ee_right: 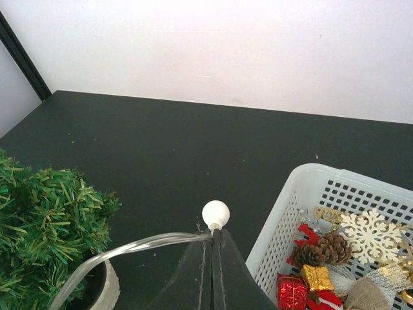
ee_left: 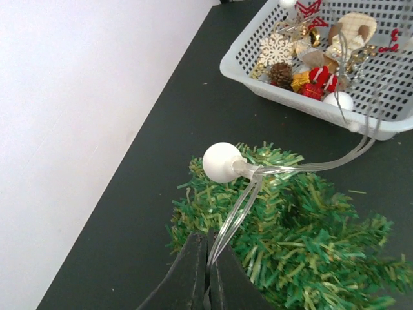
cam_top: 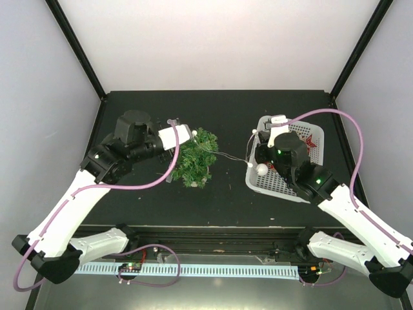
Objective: Decorate the small christmas tree
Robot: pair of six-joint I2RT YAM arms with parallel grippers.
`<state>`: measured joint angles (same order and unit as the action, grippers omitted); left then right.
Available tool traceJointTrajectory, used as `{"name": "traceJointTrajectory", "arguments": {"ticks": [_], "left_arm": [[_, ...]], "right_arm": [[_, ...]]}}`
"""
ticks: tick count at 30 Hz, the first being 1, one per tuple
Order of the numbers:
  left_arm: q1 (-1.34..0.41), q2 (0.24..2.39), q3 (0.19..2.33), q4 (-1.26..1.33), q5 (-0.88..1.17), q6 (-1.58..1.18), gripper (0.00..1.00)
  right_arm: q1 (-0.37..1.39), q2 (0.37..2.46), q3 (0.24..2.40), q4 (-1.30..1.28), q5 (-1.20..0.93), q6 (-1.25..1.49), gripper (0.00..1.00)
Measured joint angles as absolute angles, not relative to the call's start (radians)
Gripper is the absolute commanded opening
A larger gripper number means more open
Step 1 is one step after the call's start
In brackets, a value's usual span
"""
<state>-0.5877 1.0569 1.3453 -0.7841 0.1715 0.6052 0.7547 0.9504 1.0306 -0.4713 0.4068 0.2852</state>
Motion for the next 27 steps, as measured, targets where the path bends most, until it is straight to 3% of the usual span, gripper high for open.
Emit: {"name": "traceJointTrajectory", "arguments": {"ticks": [27], "left_arm": [[-0.561,1.158,1.282,-0.522,0.078,0.602,0.01]], "right_arm": [[0.755,0.952,1.092,-0.451,0.461,0.267,0.01]]}}
